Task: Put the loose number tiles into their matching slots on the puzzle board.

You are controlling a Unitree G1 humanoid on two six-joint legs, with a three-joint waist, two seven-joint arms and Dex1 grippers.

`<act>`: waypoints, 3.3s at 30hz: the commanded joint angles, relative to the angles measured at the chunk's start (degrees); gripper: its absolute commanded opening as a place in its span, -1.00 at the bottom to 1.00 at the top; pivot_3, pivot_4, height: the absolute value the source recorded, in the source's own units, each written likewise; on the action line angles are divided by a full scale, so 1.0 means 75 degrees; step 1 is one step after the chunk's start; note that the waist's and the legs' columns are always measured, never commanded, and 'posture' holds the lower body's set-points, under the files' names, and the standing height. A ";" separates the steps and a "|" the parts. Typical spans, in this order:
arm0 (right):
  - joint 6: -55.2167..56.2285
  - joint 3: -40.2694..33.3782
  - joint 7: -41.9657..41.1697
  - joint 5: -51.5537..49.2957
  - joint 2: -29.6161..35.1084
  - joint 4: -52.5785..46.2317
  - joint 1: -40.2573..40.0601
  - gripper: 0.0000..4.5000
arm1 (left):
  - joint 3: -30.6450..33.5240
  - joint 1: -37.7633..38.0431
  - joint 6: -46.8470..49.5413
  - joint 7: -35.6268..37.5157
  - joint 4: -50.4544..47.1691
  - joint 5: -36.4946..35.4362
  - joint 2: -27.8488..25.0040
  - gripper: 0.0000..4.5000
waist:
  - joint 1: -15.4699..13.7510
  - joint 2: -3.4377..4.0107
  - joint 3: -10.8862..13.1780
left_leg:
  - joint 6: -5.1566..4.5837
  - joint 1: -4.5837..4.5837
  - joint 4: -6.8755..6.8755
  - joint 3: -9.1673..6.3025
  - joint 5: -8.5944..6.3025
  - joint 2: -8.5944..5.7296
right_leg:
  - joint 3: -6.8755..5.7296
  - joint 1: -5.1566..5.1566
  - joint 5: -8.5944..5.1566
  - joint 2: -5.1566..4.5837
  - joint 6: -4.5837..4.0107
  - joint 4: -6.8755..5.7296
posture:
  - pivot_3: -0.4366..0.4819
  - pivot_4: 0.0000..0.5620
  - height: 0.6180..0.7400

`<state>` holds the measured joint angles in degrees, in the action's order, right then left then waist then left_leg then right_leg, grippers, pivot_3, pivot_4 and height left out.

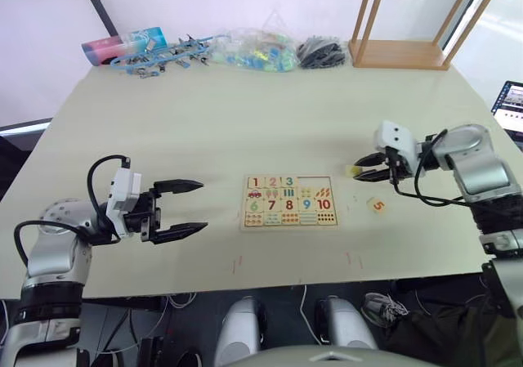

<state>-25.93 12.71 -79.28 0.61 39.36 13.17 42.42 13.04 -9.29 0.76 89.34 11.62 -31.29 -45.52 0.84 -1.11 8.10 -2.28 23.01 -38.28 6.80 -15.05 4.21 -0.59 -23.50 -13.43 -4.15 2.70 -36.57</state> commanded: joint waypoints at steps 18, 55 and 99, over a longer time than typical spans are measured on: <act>-0.2344 0.2216 0.0762 0.0615 -0.0974 -0.0873 0.1809 -0.60 | 0.0313 0.0115 -0.0051 0.0128 -0.0466 -0.0554 0.0028 1.00 | -0.0013 -0.0022 -0.0012 | 0.0005 0.0089 -0.0019 0.0001 0.0004 0.0001 | -0.0045 -0.0062 0.0001 0.0001 -0.0001 -0.0002 | -0.05 -0.47 0.97; -0.1883 0.3055 0.0804 0.1267 -0.1895 0.0548 0.2329 -0.60 | 0.0428 0.0222 0.0063 0.0126 -0.0654 -0.0552 0.0000 1.00 | 0.0010 -0.0025 -0.0013 | 0.0034 0.0099 -0.0019 -0.0009 0.0021 -0.0001 | -0.0061 -0.0061 0.0002 0.0005 0.0002 0.0003 | -0.05 -0.47 0.97; -0.0894 0.1499 0.0891 0.0284 -0.1501 0.0299 0.1625 -0.59 | 0.0407 0.0171 -0.0140 0.0249 -0.0377 -0.0508 0.0076 1.00 | -0.0001 -0.0028 -0.0015 | 0.0035 0.0099 -0.0019 -0.0011 0.0022 -0.0001 | -0.0064 -0.0057 0.0003 0.0005 0.0002 0.0005 | -0.05 -0.47 0.97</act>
<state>-34.53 26.70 -73.12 4.38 27.70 16.82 54.54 15.11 -7.71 0.42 90.16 9.39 -34.00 -44.66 0.83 -1.32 7.99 -2.02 23.75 -38.43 6.72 -14.88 4.20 -1.07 -23.93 -13.40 -4.12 2.72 -36.54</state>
